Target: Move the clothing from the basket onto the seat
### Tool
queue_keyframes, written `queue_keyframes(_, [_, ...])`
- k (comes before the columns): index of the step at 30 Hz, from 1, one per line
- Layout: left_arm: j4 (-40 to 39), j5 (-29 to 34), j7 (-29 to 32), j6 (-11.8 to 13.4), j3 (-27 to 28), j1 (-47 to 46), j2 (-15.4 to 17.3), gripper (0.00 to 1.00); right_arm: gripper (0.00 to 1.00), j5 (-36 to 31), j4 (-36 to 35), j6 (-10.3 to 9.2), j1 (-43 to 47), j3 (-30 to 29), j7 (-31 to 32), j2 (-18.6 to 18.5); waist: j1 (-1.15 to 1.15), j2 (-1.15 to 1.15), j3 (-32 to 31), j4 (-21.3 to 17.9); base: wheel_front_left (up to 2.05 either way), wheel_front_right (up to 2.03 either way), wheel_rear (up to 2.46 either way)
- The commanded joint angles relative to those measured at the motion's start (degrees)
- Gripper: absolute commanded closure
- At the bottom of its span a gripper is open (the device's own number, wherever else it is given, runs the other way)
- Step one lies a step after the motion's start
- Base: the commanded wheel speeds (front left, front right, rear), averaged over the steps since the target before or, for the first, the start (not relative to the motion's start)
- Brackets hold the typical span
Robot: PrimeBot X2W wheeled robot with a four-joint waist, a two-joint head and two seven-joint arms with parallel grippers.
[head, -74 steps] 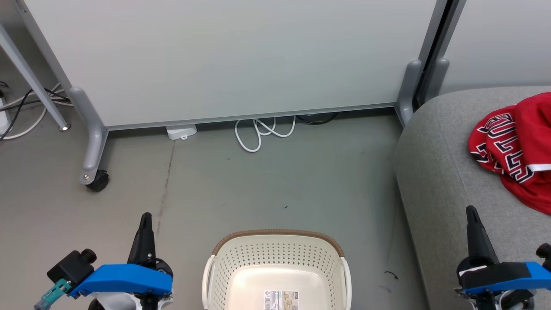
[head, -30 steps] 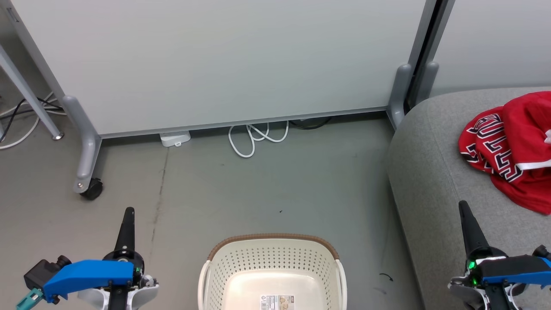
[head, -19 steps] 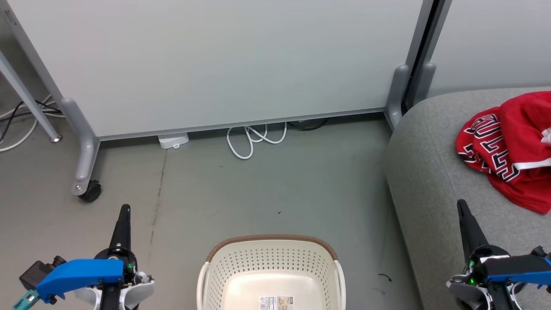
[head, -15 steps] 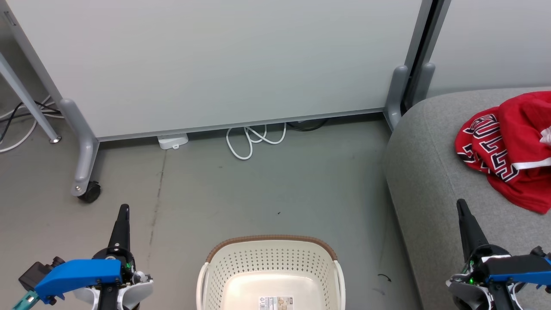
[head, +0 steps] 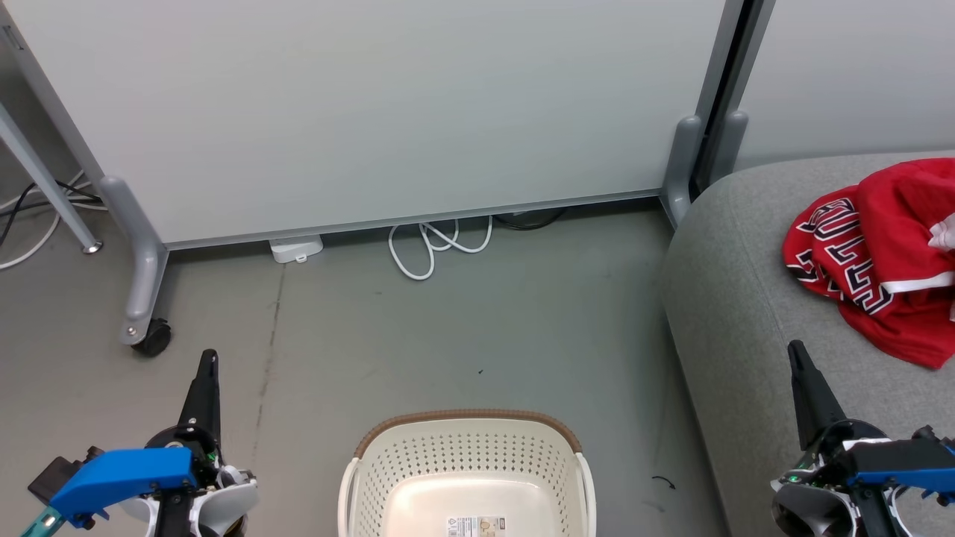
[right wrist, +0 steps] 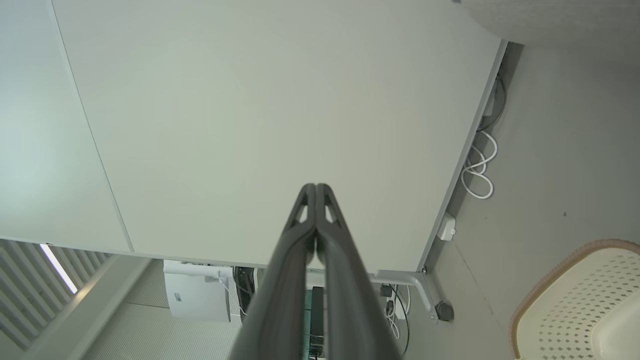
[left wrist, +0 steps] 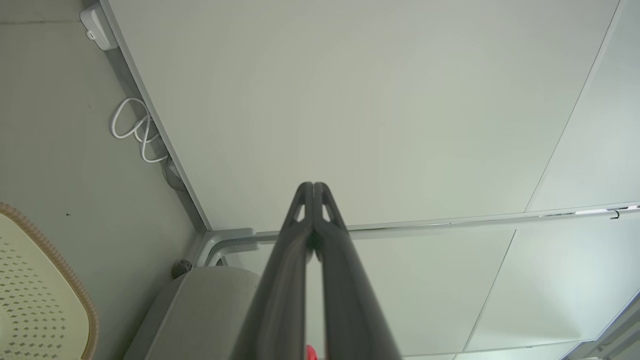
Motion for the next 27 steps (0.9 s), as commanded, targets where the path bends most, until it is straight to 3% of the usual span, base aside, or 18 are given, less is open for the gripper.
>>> queue_keyframes(1, [-0.4,-1.1,0.4,-0.5,0.4,-0.8,0.0,1.0,1.0,1.2,0.1,0.04,-0.7,0.1,0.5,-0.4,0.0,0.0,0.0,0.0,0.0,0.0,0.0])
queue_keyframes(9, [-0.6,-4.1,1.2,-0.5,0.9,-0.8,-0.1,1.0,1.0,4.4,0.2,0.04,-0.9,0.2,1.2,-0.4,0.0,0.0,-0.2,-0.3,0.0,0.0,0.0])
queue_keyframes(27, [-0.6,-4.0,1.2,-0.5,0.9,-0.7,-0.1,1.0,1.0,4.3,0.2,0.04,-0.8,0.2,1.2,-0.4,0.0,0.0,-0.2,-0.3,0.0,0.0,0.0])
